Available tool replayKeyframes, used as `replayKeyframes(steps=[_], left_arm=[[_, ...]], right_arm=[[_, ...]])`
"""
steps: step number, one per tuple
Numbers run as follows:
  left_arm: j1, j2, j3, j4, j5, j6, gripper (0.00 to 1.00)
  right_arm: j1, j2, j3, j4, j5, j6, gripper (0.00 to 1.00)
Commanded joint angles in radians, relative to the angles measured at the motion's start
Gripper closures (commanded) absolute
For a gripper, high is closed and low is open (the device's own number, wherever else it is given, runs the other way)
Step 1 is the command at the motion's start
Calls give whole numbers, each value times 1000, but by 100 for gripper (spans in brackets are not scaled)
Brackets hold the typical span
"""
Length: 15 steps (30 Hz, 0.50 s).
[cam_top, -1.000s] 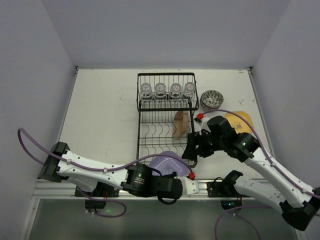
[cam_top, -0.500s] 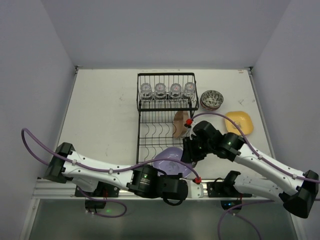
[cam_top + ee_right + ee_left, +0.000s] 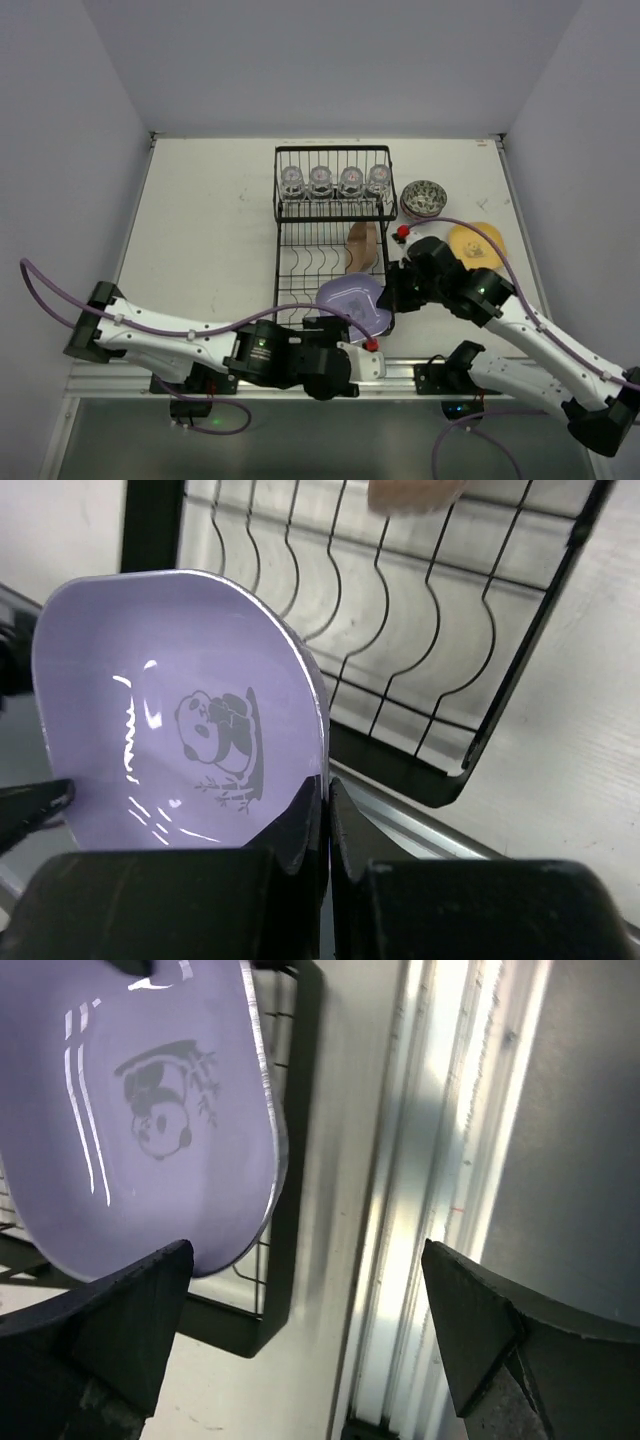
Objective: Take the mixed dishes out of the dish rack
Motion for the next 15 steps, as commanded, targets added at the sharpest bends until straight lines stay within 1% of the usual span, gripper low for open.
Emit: replayKeyframes(steps=[1, 2, 3, 4, 5, 6, 7, 8, 9, 10, 12, 13, 15], left_arm=[[49, -146, -26, 58, -133, -27, 0], [60, -197, -51, 67, -142, -30, 0], [70, -223, -66, 81, -146, -31, 0], [96, -249, -78, 113, -167, -29, 0], [112, -292, -101, 128, -184, -29, 0], [127, -309, -106, 148, -202, -27, 0], [161, -324, -108, 153, -262, -34, 0], [182, -344, -106, 157, -292, -41, 0], [220, -350, -101, 160, -351, -49, 0], [240, -355, -94, 157, -375, -58, 0], [273, -361, -71, 154, -408, -87, 0], [302, -364, -66, 157, -429, -93, 0], [339, -369, -57, 159, -452, -119, 0]], right_arm=[[-117, -137, -2, 5, 4, 11, 100], [-196, -167, -4, 2, -1, 5, 100], [-240, -190, 1, -6, -5, -4, 100], [-280, -210, 8, -29, 11, -14, 100], [-361, -236, 30, -41, 30, -18, 100], [-399, -245, 42, -50, 53, -21, 100], [-464, -256, 53, -61, 98, -23, 100], [-493, -277, 68, -61, 119, -24, 100], [-524, -288, 76, -60, 137, -32, 100], [-583, -294, 87, -60, 148, -40, 100], [-643, -300, 134, -60, 209, -41, 100], [-709, -302, 148, -60, 225, -31, 100], [-772, -305, 177, -55, 275, -11, 100]])
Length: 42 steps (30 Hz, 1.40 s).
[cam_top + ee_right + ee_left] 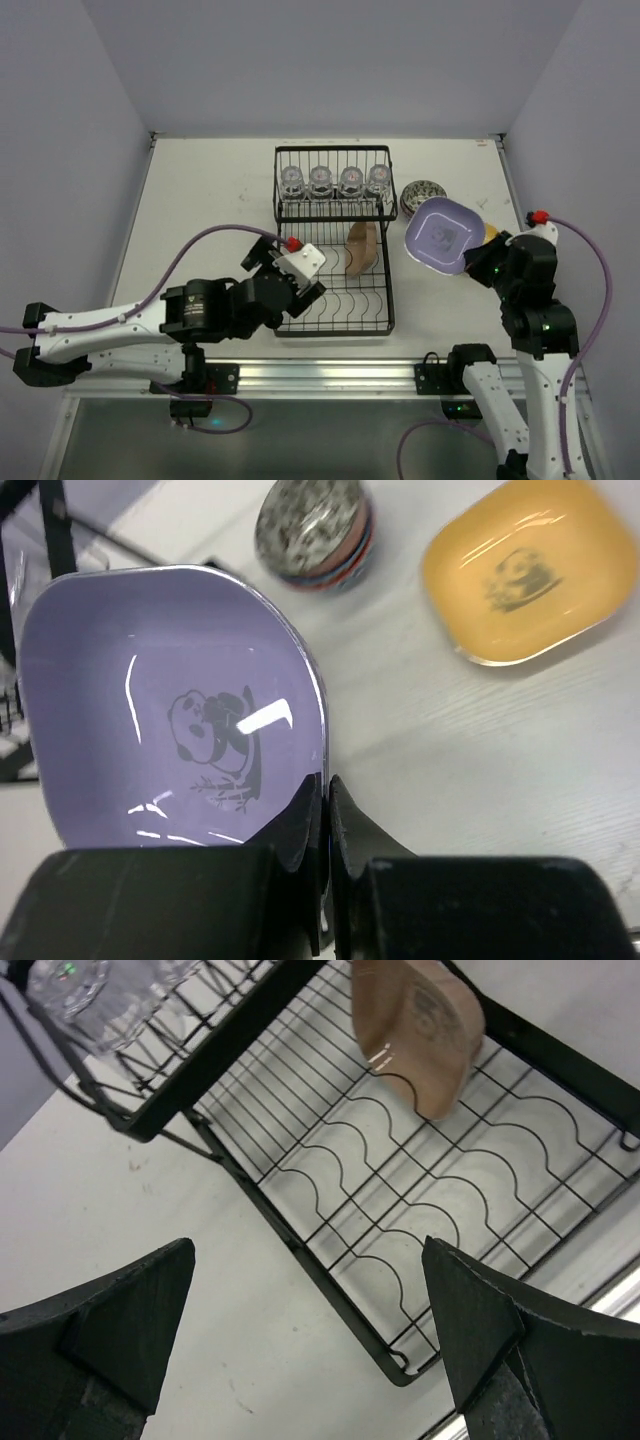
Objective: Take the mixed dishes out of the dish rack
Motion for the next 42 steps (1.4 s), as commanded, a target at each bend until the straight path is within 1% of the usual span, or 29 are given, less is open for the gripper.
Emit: replayKeyframes(steps=[1, 2, 3, 4, 5, 6, 8, 9, 11, 12, 13, 14, 16, 17, 18, 19, 20, 21, 22, 23, 29, 36, 42], left_arm=[[97, -16, 46, 50, -122, -78, 0], [130, -19, 53, 52, -121, -89, 0], [200, -22, 57, 59, -119, -95, 0], [235, -26, 60, 64, -116, -109, 0], [275, -29, 59, 69, -115, -118, 0], [355, -31, 57, 82, -112, -125, 0], [439, -36, 45, 87, -104, -159, 0], [517, -33, 43, 76, -95, -170, 0], [574, -26, 43, 44, -75, -199, 0], [599, -23, 48, 21, -78, -211, 0], [601, -19, 56, -8, -79, -239, 0], [601, -20, 66, -51, -73, -245, 0], [599, -37, 56, -75, -40, -248, 0], [601, -46, 34, -89, -29, -253, 0], [599, -57, 19, -89, -1, -253, 0], [601, -86, 2, -82, 15, -251, 0], [599, -104, -22, -39, 32, -244, 0], [599, -120, -79, -8, 71, -232, 0], [599, -149, -110, 48, 82, -207, 0], [601, -157, -156, 65, 88, -199, 0], [610, -122, -167, 70, 103, -207, 0], [613, -114, -179, 79, 141, -204, 0], [615, -105, -181, 81, 154, -201, 0]], right_arm=[[-133, -6, 74, 40, 128, 39, 100], [-155, 1, 68, 48, 159, 65, 100], [-178, 23, 57, 83, 150, 97, 100], [-222, 35, 34, 98, 142, 125, 100], [-240, 50, 20, 112, 157, 162, 100], [-262, 69, -4, 168, 198, 218, 100], [-293, 93, -52, 215, 223, 271, 100], [-312, 112, -63, 230, 249, 333, 100], [-385, 171, -99, 255, 254, 394, 100], [-414, 193, -116, 293, 225, 427, 100], [-451, 239, -142, 310, 220, 438, 100], [-461, 268, -149, 324, 220, 447, 100], [-474, 358, -150, 339, 265, 473, 100], [-480, 386, -155, 347, 266, 484, 100], [-491, 414, -161, 391, 254, 481, 100], [-493, 443, -168, 411, 228, 481, 100], [-493, 502, -170, 431, 214, 472, 100], [-493, 535, -169, 451, 205, 472, 100], [-493, 590, -170, 465, 197, 467, 100], [-493, 612, -172, 474, 196, 460, 100], [-493, 662, -251, 563, 193, 497, 100], [-493, 728, -245, 580, 202, 516, 100], [-493, 759, -228, 603, 185, 513, 97]])
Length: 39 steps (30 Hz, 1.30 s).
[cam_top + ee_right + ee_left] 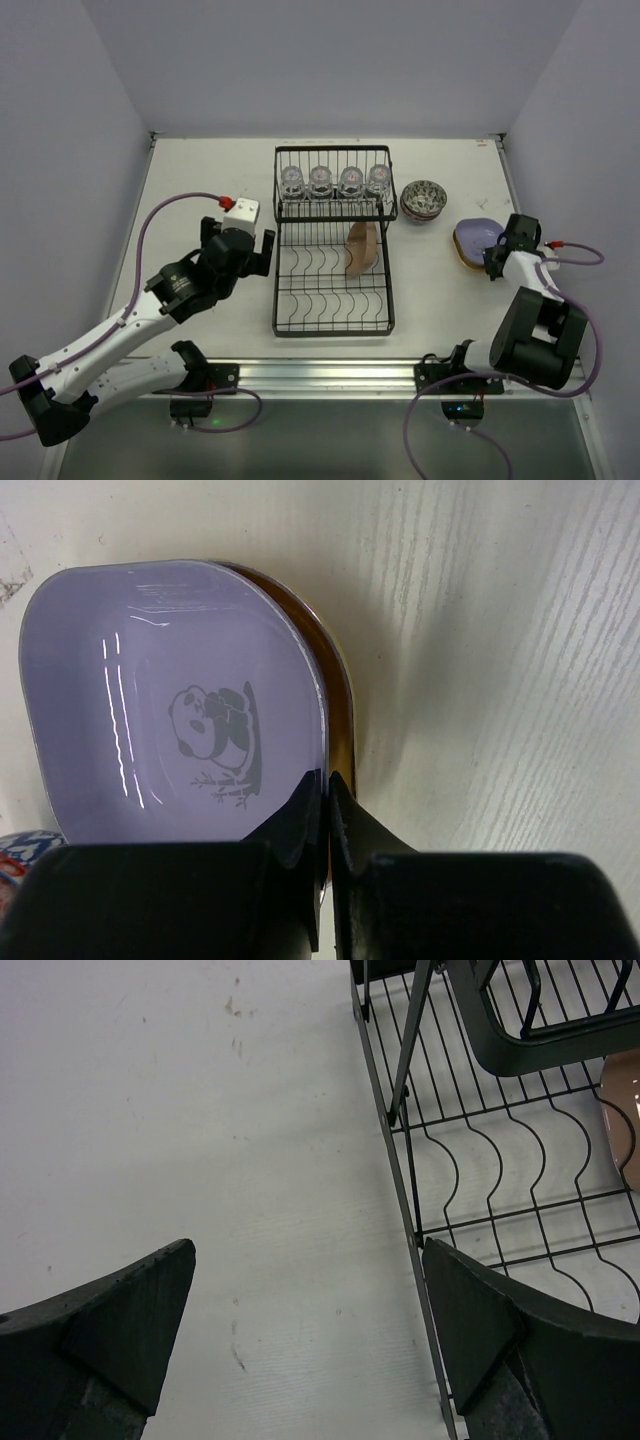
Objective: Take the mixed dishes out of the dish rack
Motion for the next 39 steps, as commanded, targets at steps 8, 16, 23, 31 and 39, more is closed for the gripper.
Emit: replayKeyframes(steps=[8, 16, 23, 31, 39], left_arm=[[7, 4, -4, 42, 24, 8, 0], [10, -8, 10, 77, 160, 20, 0], [10, -28, 46, 160, 382, -96, 0], [2, 114, -42, 496, 594, -334, 0], [-70, 283, -71, 781, 534, -377, 3]], right_arm=[[-2, -30, -8, 80, -31, 19, 60], [-2, -205, 15, 12, -87, 14, 6], [-4, -381, 113, -90, -84, -150, 1], [-2, -616, 61, -43, -618, -372, 1], [-2, -880, -95, -32, -840, -316, 1]])
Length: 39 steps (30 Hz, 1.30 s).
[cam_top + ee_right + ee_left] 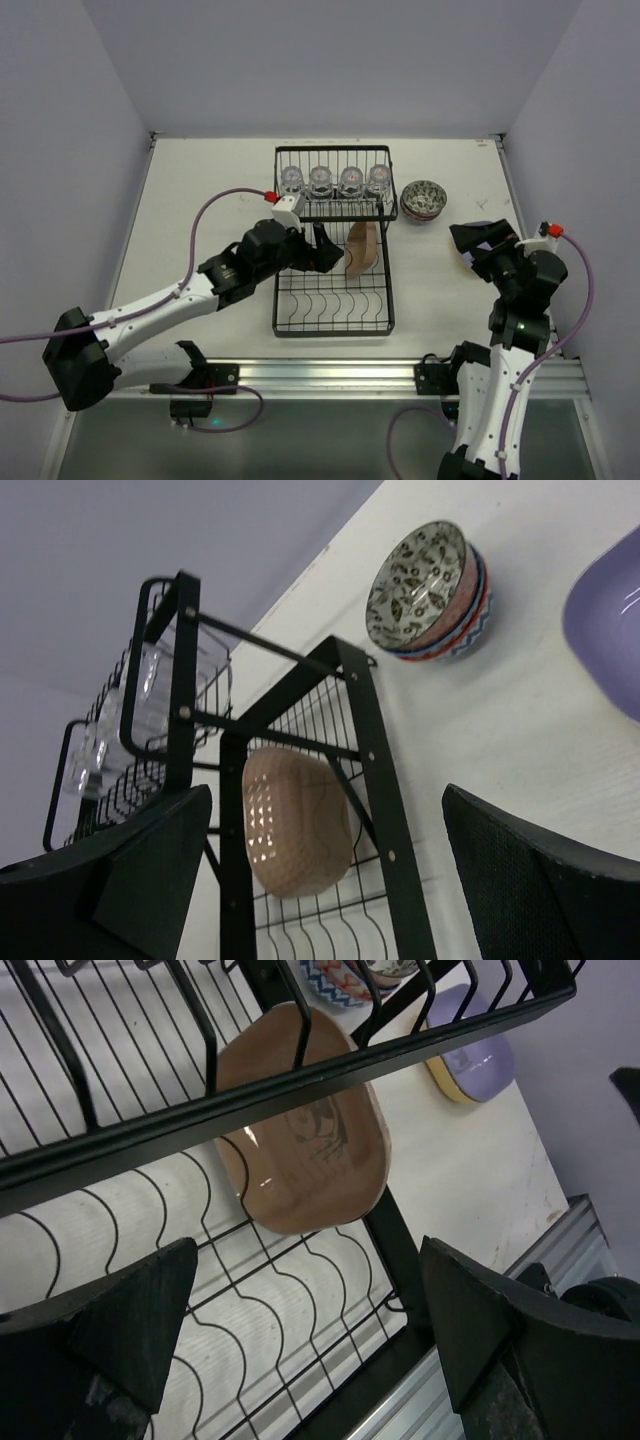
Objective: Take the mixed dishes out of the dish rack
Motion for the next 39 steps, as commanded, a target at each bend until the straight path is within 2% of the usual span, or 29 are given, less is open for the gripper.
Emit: replayKeyframes(steps=[1, 8, 12, 15, 19, 25, 27, 29, 30, 39], left_arm=[[-54, 74, 17, 213, -55, -47, 5], [-151, 238, 82, 274, -213, -57, 19], [-188, 267, 87, 291, -302, -66, 21], [-189, 302, 77, 345, -304, -61, 21], [-203, 352, 53, 506, -318, 9, 22], [-227, 419, 53, 628, -371, 123, 25], [-228, 439, 50, 658, -370, 152, 34], [-228, 459, 54, 679, -356, 164, 39], [-228, 464, 56, 685, -350, 164, 46], [-228, 527, 60, 718, -310, 115, 68]], right_arm=[[-3, -65, -59, 5, -171, 8, 1], [-3, -145, -73, -58, -245, 17, 2], [13, -172, -91, -53, -259, 26, 2], [17, -172, -100, -38, -288, 41, 2], [17, -186, -122, 4, -308, 68, 2], [26, -200, -143, 15, -337, 75, 3], [31, -202, -145, 19, -340, 78, 3], [36, -203, -145, 21, -345, 83, 3], [39, -203, -145, 24, -348, 83, 3], [51, -206, -139, 27, -355, 86, 3]])
